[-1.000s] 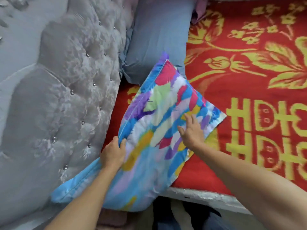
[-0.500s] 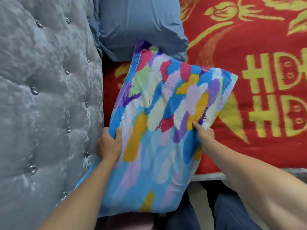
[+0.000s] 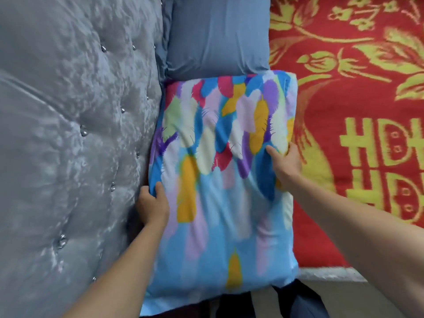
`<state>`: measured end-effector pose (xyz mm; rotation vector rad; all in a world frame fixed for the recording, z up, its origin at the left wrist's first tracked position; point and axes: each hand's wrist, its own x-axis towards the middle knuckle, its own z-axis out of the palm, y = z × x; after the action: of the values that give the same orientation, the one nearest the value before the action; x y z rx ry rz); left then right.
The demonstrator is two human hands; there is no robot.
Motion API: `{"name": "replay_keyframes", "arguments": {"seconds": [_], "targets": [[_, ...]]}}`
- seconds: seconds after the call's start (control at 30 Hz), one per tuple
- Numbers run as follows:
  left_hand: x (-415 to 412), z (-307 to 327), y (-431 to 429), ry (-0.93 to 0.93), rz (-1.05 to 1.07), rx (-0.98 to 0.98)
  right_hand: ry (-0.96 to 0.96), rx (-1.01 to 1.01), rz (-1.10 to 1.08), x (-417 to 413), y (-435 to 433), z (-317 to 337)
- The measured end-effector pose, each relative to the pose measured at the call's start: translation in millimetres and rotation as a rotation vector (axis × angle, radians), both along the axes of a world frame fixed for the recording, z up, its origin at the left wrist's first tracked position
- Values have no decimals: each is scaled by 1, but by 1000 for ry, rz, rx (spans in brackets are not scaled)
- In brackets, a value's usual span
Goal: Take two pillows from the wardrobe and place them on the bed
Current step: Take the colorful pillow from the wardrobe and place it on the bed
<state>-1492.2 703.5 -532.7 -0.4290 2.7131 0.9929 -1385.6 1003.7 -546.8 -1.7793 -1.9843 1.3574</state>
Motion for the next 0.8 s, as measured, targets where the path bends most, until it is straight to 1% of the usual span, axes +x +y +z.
{"name": "replay_keyframes", "arguments": {"seconds": [0.07,0.13,0.2,0.3,0.37,0.5,0.57,0.67,0.8], "targets": [[-21,-24,5,-33,-68,-6,-103,-27,171,-1,6,-25],[-34,-49,8,-90,-137,-33,-284,-27,392,11,3,-54],[-32,-76,8,-97,-242,-159,-471,49,549,26,-12,-80],[2,-101,6,-69,-497,-353,-559,153,646,41,-36,-102],[24,-104,-1,-139,-625,-436,-600,153,698,47,-42,-102],[32,-80,-22,-397,-791,-525,-707,95,892,61,-42,-77],[36,-56,-27,-488,-847,-505,-741,65,1004,70,-44,-56],[59,-10,-29,-516,-816,-426,-675,72,1107,88,-54,-15],[115,40,-34,-532,-739,-352,-612,147,1238,118,-71,35]]}}
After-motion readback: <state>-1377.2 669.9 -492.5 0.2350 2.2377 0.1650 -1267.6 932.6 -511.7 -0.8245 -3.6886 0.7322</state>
